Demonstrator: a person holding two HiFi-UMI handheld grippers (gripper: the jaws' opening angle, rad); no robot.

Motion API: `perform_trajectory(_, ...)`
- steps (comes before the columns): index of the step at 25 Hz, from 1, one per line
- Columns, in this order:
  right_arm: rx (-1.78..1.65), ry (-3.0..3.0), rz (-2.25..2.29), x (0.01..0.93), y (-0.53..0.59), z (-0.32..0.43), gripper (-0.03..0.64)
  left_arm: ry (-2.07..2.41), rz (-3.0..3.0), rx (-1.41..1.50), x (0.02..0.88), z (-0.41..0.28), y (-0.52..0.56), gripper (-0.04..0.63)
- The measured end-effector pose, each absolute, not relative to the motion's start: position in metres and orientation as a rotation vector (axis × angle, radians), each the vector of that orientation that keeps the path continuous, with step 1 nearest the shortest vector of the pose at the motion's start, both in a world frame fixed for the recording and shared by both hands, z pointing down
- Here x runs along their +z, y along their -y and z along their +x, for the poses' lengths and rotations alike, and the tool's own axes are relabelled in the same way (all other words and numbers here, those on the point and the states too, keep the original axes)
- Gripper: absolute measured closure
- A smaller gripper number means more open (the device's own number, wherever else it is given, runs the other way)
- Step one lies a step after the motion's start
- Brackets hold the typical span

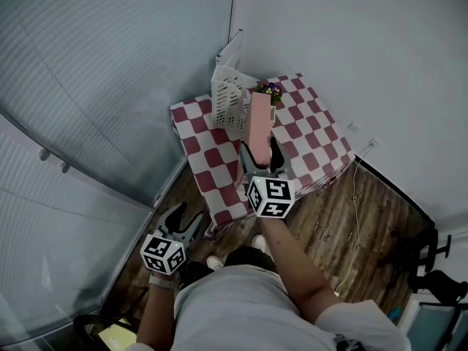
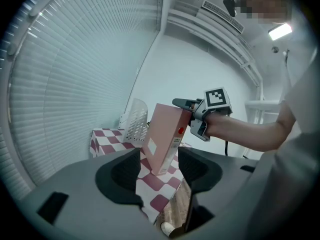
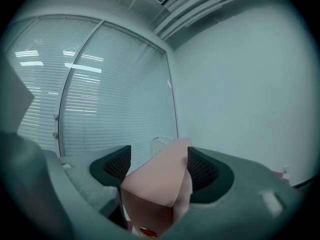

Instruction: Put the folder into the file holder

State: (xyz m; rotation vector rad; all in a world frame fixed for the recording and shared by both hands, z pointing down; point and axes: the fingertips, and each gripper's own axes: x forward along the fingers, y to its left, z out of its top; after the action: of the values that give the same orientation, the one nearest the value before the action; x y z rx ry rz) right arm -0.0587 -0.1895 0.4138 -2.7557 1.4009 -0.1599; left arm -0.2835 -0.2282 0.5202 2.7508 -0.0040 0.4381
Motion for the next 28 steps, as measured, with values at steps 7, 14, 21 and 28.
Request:
perform_trajectory(7, -0.069, -1.392, -2.848, 0.411, 0.198, -0.074, 0.279, -0.008, 2.741, 0.444, 0.525, -0.298, 0.240, 0.376)
perform_trajectory(14, -0.108, -1.311, -2.897, 0.428, 0.182, -0.078, 0.262, -0.035, 2.733, 0.460, 0.530, -0.308, 0.239, 0.376)
perform_trajectory(21, -0.281, -1.292, -2.908, 0.479, 0.176, -0.086, 0.256, -0.047, 2.724, 0.481, 0.541, -0.318, 0.237, 0.376)
perform_trajectory(28, -0.357, -1.250, -2.962, 0.514, 0.182, -0.080, 0.255, 0.004, 2.699, 0.519, 0.553, -0.333, 0.240, 0.376)
